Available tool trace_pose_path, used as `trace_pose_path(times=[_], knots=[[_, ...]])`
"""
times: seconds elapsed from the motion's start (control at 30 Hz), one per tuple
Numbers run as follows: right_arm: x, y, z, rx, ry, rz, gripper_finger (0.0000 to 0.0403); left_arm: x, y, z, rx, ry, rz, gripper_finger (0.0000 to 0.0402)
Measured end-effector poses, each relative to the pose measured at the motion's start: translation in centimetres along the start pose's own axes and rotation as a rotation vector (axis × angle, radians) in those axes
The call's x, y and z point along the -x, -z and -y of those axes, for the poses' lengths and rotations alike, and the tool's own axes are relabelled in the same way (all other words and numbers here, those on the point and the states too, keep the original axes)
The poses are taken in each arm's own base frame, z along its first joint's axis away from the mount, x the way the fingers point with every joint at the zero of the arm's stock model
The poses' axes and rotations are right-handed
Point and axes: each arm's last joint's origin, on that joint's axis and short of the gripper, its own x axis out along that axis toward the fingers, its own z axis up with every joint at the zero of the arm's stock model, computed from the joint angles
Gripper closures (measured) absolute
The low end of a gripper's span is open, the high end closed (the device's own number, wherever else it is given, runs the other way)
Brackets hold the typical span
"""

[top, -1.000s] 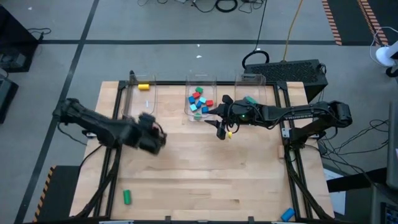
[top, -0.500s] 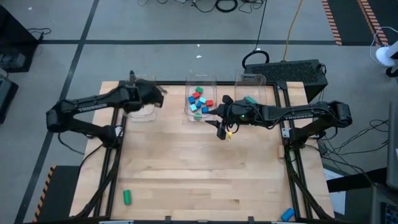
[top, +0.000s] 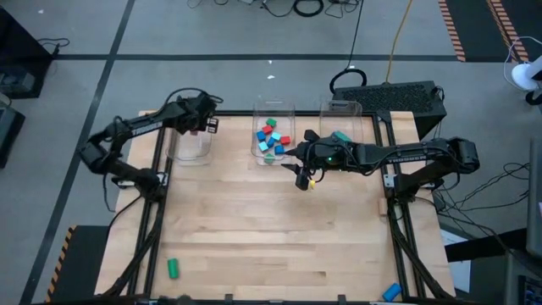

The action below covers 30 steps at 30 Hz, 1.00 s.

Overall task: Sort blocks by size
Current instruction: Put the orange cylindrical block into the left transparent bin, then put the green cylindrical block into the left transparent bin

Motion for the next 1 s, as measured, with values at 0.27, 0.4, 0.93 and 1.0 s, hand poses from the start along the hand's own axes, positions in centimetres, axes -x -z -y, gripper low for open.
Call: trace_pose_path(times=[0.27, 0.4, 0.93, 1.0], knots=[[0.0, 0.2, 0.2, 0.016, 0.043, -0.017, 0.0234, -5.1, -0.9, -0.4, -0.031, 0.017, -0.136, 0.0269], [0.0, 0.2, 0.2, 0.015, 0.043, -0.015, 0.0234, -6.6, -1.1, -0.6, -0.024, 0.045, -0.17, 0.0269], [-0.1, -0.5, 1.0, -0.016, 0.066, 0.047, 0.0234, -7.4, -1.9, -1.4, -0.02, 0.153, -0.197, 0.0212], [-0.1, -0.4, 1.0, -0.015, 0.066, 0.044, 0.0234, -7.4, -2.0, -1.4, -0.018, 0.16, -0.194, 0.0195]])
